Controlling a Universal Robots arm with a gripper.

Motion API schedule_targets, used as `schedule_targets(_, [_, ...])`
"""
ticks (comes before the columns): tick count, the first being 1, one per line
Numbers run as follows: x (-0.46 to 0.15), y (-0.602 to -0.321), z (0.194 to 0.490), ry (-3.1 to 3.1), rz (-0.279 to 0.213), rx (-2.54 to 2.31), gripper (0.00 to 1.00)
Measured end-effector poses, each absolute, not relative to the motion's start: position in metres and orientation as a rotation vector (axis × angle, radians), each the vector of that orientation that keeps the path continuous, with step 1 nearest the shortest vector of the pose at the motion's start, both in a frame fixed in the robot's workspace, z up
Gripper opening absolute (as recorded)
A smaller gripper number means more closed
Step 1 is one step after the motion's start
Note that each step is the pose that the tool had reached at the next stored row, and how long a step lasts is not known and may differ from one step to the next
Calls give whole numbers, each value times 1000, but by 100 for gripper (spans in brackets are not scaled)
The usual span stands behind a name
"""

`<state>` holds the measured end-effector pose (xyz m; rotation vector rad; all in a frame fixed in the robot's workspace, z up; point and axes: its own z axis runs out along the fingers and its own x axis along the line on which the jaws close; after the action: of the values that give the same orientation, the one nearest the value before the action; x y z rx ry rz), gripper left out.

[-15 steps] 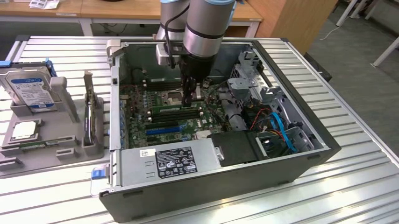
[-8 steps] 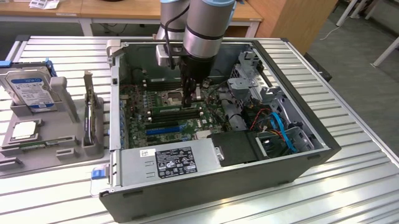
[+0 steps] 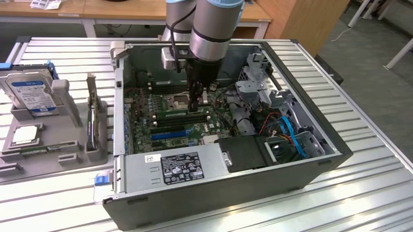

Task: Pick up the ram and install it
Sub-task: 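Insert the ram into the slot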

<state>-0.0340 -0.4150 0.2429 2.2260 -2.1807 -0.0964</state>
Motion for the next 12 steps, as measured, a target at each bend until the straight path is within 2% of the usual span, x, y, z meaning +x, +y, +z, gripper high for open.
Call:
schedule_targets(1, [-34, -415, 236, -2181, -97, 2226, 12])
schedule_targets(12, [-34, -415, 234, -2181, -97, 2226, 12])
